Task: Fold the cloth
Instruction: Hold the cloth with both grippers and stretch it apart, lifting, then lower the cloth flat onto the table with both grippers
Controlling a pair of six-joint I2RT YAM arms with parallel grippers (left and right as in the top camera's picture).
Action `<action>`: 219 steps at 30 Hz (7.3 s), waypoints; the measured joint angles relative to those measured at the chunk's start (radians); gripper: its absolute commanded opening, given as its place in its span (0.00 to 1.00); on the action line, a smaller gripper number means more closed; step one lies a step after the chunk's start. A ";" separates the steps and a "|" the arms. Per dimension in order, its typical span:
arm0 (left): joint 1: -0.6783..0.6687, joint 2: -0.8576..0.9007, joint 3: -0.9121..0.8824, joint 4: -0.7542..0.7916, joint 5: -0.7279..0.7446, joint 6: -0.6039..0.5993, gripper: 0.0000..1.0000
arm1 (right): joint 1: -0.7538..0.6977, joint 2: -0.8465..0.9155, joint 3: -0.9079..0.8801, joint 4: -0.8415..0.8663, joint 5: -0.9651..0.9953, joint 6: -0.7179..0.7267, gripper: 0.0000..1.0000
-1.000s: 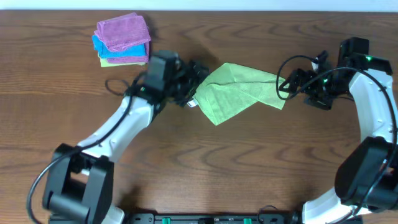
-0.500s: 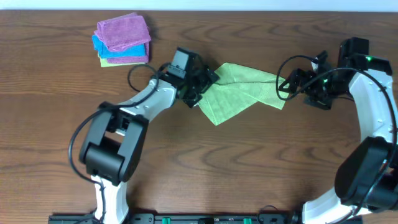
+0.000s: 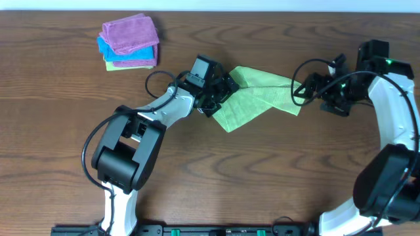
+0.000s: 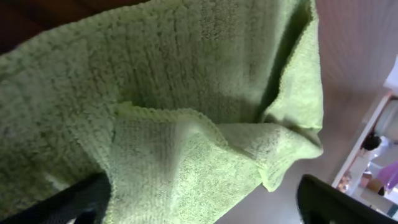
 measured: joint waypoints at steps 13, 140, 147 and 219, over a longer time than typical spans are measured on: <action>0.000 0.024 0.000 0.004 -0.041 0.008 0.06 | 0.000 0.000 -0.003 -0.016 -0.001 -0.010 0.99; 0.180 -0.231 0.132 -1.030 0.011 1.119 0.95 | 0.281 -0.482 -0.578 0.371 0.175 0.008 0.63; 0.180 -0.231 0.132 -0.983 -0.005 1.119 0.95 | 0.399 -0.338 -0.577 0.509 0.240 0.003 0.63; 0.211 -0.231 0.132 -1.018 -0.033 1.106 0.95 | 0.514 0.059 -0.229 0.742 0.760 0.010 0.17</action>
